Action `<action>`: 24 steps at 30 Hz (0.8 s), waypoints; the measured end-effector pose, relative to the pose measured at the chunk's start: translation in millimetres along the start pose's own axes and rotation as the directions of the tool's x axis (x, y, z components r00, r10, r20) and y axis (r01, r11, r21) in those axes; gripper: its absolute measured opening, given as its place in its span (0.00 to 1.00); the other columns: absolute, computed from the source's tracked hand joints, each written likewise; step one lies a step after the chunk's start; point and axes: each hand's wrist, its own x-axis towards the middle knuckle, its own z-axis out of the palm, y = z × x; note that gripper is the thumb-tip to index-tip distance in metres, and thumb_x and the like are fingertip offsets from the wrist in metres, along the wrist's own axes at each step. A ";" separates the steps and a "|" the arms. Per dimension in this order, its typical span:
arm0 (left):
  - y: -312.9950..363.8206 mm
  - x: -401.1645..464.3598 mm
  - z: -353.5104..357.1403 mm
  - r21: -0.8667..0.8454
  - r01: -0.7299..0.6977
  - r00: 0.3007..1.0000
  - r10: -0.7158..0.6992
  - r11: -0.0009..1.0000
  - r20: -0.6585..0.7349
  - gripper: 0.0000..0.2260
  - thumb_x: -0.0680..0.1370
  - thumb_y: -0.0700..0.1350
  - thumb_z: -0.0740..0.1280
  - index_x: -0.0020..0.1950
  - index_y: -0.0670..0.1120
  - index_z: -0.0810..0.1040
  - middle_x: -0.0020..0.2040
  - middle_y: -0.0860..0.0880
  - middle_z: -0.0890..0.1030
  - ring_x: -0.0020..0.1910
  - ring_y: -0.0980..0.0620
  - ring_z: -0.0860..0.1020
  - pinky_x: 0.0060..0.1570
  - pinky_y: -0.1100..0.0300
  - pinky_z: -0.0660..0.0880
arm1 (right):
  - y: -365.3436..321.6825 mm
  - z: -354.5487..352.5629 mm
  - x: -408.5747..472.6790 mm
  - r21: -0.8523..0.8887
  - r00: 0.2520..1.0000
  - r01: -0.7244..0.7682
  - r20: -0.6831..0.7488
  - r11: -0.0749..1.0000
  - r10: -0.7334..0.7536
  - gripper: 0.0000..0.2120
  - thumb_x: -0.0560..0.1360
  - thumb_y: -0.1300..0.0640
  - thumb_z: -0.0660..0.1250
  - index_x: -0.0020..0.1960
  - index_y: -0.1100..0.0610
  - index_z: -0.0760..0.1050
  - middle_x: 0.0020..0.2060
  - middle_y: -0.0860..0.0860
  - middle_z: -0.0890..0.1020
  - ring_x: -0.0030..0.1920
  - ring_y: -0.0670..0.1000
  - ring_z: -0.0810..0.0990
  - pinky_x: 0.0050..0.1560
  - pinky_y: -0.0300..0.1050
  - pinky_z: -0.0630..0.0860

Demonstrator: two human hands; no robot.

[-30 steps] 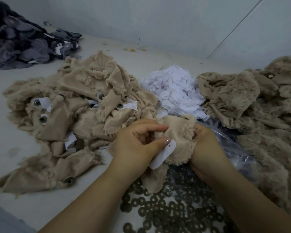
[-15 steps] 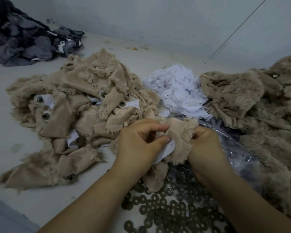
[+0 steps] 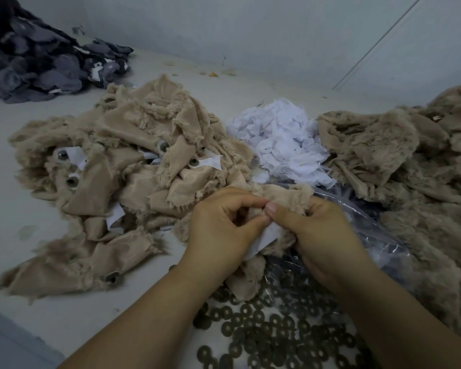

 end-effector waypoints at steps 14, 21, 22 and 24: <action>-0.6 5.0 -4.1 -0.409 0.306 0.951 -0.299 0.860 0.083 0.11 0.72 0.33 0.73 0.40 0.50 0.86 0.36 0.48 0.85 0.36 0.53 0.82 0.37 0.64 0.79 | -1.9 0.7 0.9 0.217 0.999 -0.036 0.046 0.975 0.026 0.13 0.65 0.60 0.74 0.49 0.62 0.85 0.49 0.60 0.86 0.50 0.59 0.86 0.46 0.46 0.83; -0.4 4.5 -4.6 -0.395 0.289 0.957 -0.276 0.872 0.092 0.15 0.71 0.28 0.72 0.41 0.49 0.85 0.33 0.48 0.82 0.32 0.54 0.80 0.35 0.64 0.79 | -0.3 0.3 1.1 0.180 1.000 -0.004 -0.004 0.984 0.005 0.16 0.63 0.59 0.75 0.50 0.62 0.84 0.48 0.60 0.87 0.49 0.60 0.86 0.49 0.51 0.83; -0.2 4.4 -4.5 -0.379 0.284 0.959 -0.271 0.881 0.088 0.14 0.71 0.28 0.72 0.42 0.48 0.84 0.32 0.48 0.82 0.32 0.54 0.80 0.35 0.64 0.79 | -0.3 0.5 0.9 0.180 1.000 0.000 -0.008 0.984 0.001 0.16 0.63 0.58 0.75 0.50 0.62 0.84 0.48 0.60 0.87 0.49 0.60 0.86 0.48 0.50 0.83; 0.0 3.6 -4.1 -0.345 0.265 0.964 -0.253 0.900 0.079 0.13 0.71 0.28 0.73 0.43 0.47 0.84 0.32 0.49 0.81 0.32 0.53 0.80 0.35 0.62 0.79 | -0.3 0.6 0.9 0.188 1.000 0.001 -0.015 0.982 0.002 0.16 0.62 0.59 0.75 0.49 0.61 0.85 0.48 0.59 0.87 0.49 0.59 0.86 0.47 0.49 0.83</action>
